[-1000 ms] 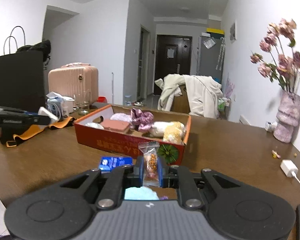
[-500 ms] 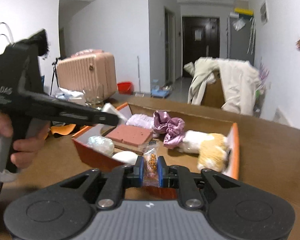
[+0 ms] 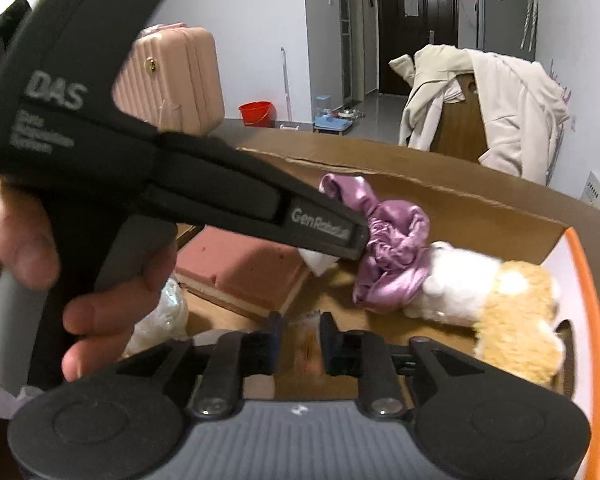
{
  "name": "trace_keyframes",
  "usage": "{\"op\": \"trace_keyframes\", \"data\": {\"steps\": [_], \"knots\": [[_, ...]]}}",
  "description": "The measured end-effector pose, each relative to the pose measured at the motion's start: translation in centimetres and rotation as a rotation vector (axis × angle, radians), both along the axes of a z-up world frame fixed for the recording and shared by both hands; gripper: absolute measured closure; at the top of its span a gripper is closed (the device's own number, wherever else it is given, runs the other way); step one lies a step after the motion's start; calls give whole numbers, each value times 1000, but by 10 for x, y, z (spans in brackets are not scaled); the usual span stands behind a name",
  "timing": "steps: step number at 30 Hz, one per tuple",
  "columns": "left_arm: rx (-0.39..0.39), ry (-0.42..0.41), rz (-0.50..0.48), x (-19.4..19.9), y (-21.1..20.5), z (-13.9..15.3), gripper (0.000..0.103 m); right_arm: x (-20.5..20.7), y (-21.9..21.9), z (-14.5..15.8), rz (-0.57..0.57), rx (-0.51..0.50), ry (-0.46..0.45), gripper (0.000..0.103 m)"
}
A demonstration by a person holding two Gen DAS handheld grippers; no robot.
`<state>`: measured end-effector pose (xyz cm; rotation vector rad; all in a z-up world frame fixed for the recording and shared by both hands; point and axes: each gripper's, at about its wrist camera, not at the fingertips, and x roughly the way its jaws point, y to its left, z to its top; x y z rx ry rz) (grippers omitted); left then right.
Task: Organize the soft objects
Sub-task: 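Carry the snack packet and foam wedge into the box and open both tools, then move both open tools back over the pile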
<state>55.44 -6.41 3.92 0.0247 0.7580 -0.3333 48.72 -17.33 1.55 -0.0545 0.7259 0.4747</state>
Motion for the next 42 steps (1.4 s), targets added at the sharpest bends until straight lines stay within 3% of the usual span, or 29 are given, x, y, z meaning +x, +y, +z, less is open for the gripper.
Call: {"op": "trace_keyframes", "data": {"steps": [3,8,12,18,24,27,29,34,39,42], "knots": [[11,-36,-18,-8,3,8,50,-1,-1,-1,-3,-3,-1,80],[6,-79,6,-27,13,32,50,-24,-15,23,-24,5,-53,77],[7,-138,-1,-59,23,55,49,-56,-40,53,-51,19,-127,64],[34,-251,-6,-129,36,89,41,-118,-78,92,-114,17,-226,59],[19,-358,24,-220,55,106,36,-200,-104,102,-140,4,-276,54],[16,-424,18,-271,60,105,30,-243,-109,99,-138,8,-303,44],[15,-453,21,-301,63,100,28,-267,-110,97,-135,18,-315,44],[-21,-416,69,-356,70,80,27,-318,-107,83,-133,27,-328,40],[72,-457,118,-401,67,55,22,-357,-117,63,-171,84,-316,38],[56,-414,116,-411,70,44,22,-369,-123,48,-194,103,-281,38]]}}
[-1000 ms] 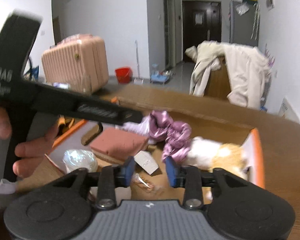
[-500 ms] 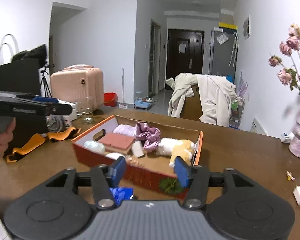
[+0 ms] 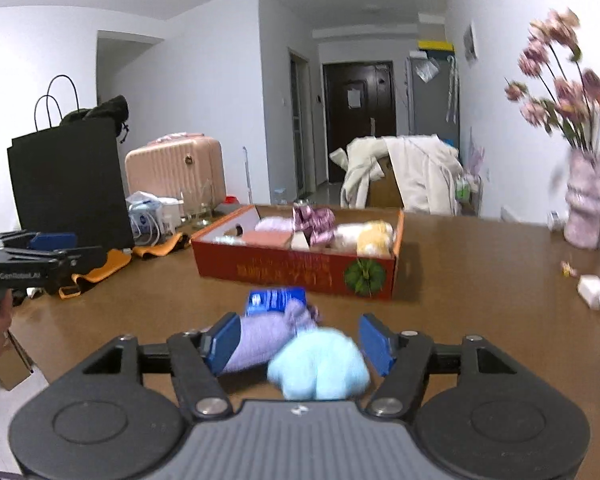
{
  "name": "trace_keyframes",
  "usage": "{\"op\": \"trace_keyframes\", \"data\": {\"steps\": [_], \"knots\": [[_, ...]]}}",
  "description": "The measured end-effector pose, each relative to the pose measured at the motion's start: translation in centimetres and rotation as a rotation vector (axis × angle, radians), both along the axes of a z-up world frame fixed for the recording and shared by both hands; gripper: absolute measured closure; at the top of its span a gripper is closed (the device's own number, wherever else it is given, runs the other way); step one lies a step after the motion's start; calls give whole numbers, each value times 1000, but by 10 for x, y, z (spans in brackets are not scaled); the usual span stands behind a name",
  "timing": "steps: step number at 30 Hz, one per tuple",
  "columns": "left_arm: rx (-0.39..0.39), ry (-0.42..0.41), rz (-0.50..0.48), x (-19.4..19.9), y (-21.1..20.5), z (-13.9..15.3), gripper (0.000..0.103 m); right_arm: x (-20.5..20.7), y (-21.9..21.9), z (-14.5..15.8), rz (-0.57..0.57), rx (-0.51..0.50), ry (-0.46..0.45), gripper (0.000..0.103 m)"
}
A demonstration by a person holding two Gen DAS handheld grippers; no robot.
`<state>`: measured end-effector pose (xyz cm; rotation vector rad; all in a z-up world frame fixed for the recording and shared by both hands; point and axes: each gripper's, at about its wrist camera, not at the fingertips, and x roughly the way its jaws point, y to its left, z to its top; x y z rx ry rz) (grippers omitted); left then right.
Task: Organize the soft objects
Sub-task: 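Move both open tools back over the pile, then close both tools on the blue tissue pack and lift it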
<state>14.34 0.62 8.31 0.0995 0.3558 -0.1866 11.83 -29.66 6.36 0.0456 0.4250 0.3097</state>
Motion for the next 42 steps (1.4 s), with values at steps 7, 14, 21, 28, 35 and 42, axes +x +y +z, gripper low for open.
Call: {"op": "trace_keyframes", "data": {"steps": [7,14,21,28,35,42], "knots": [[21,61,7,8,-11,-18,22,-5,-10,-22,-54,54,49,38],[-24,125,-58,28,-18,-34,22,5,-6,-26,-59,62,63,38],[-73,217,-97,64,-27,-55,24,35,2,-26,-37,66,96,38],[-106,280,-127,126,-47,-69,39,98,9,-34,-4,88,148,39],[-103,358,-223,174,-70,-84,66,176,15,-54,10,177,212,47],[-222,332,-238,191,-43,-78,69,224,31,-73,55,237,279,60]]}}
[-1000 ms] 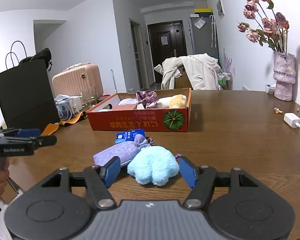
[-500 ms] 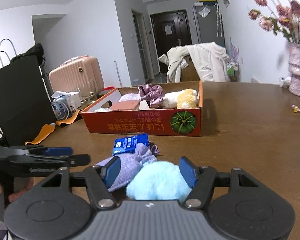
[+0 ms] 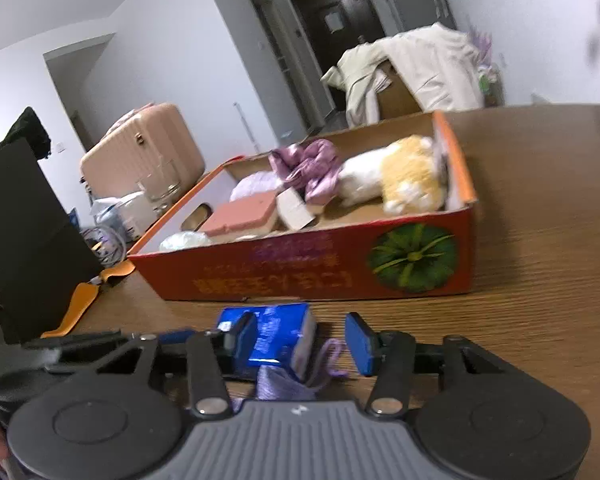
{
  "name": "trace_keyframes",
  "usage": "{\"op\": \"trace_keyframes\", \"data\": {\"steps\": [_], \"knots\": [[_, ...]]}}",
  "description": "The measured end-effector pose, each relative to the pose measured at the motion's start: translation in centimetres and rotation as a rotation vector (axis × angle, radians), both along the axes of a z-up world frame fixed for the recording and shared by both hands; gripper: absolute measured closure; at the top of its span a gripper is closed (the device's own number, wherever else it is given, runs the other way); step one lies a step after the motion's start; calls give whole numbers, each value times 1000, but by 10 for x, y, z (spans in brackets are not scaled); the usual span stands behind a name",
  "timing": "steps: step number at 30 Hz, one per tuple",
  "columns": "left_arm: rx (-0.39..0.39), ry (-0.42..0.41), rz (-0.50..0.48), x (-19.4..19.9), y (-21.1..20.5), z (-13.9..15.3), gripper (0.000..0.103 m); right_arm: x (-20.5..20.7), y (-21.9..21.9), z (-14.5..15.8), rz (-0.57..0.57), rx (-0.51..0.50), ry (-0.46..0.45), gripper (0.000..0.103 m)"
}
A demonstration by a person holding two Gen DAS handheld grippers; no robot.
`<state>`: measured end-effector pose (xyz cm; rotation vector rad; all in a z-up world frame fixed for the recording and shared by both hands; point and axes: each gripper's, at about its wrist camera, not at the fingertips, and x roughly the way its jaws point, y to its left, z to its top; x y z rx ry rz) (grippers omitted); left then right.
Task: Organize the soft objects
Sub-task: 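Close both tools on the blue tissue pack and lift it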
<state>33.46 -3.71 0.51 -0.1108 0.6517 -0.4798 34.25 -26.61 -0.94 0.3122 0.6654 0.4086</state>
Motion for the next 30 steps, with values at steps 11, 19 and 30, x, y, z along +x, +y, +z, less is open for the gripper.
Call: {"op": "trace_keyframes", "data": {"steps": [11,19,30], "knots": [[-66,64,-5,22,-1,-13,71,14,7,-20,20,75,64,71],[-63,-46,15,-25,1,24,73,-32,22,19,-18,-12,-100,78],[-71,-164,-31,-97,-20,66,73,-119,2,55,-85,22,-228,80]]}}
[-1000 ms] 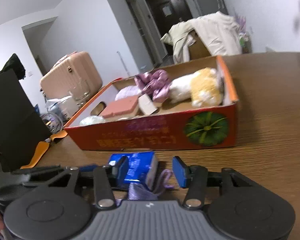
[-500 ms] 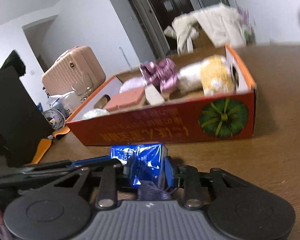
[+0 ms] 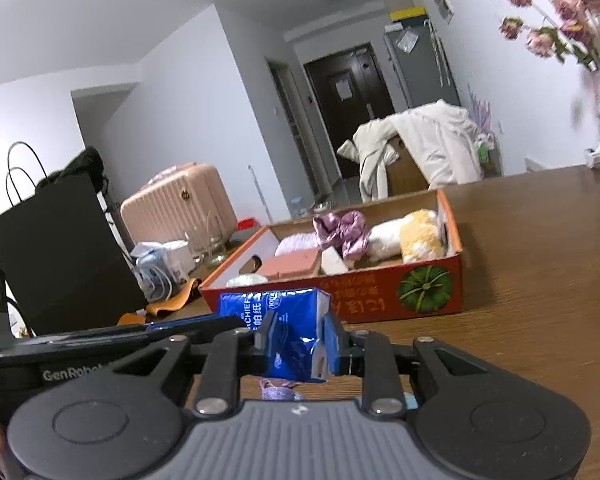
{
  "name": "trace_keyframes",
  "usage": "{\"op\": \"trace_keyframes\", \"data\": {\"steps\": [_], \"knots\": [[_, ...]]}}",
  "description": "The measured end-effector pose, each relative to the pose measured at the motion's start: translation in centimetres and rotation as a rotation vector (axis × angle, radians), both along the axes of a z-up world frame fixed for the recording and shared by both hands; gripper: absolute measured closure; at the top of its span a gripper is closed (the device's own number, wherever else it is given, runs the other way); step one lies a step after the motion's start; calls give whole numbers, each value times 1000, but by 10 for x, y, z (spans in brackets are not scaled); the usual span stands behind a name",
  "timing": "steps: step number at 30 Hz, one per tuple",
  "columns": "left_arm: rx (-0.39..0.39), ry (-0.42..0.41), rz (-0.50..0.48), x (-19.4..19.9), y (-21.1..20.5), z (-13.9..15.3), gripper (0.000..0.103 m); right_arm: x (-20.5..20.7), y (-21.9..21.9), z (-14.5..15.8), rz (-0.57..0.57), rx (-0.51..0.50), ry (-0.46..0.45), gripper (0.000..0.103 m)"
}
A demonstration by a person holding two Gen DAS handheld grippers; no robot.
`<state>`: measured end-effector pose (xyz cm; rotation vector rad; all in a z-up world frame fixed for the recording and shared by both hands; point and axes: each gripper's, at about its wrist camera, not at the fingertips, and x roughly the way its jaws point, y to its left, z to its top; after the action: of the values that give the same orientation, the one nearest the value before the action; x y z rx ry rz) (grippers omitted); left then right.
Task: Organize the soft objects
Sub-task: 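Close both tools on the blue tissue pack and lift it, then carry the blue tissue pack into the box and open both tools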
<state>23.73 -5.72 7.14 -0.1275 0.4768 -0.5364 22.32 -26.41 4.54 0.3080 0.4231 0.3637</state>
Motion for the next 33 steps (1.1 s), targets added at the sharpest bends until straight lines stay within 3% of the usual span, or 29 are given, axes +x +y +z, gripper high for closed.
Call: {"op": "trace_keyframes", "data": {"steps": [7,12,21,28,33], "knots": [[15,-17,-17,-10,-17,6,73,-20,-17,3,-27,19,-27,80],[5,-1,-17,9,-24,7,73,-9,-24,0,-36,35,-25,80],[-3,24,22,99,-45,15,73,73,-42,3,-50,55,-13,80],[-17,168,39,184,-58,-9,73,158,-57,-7,-37,10,81,80],[-1,211,26,208,-64,-24,74,189,-59,-20,-40,-7,133,77]]}}
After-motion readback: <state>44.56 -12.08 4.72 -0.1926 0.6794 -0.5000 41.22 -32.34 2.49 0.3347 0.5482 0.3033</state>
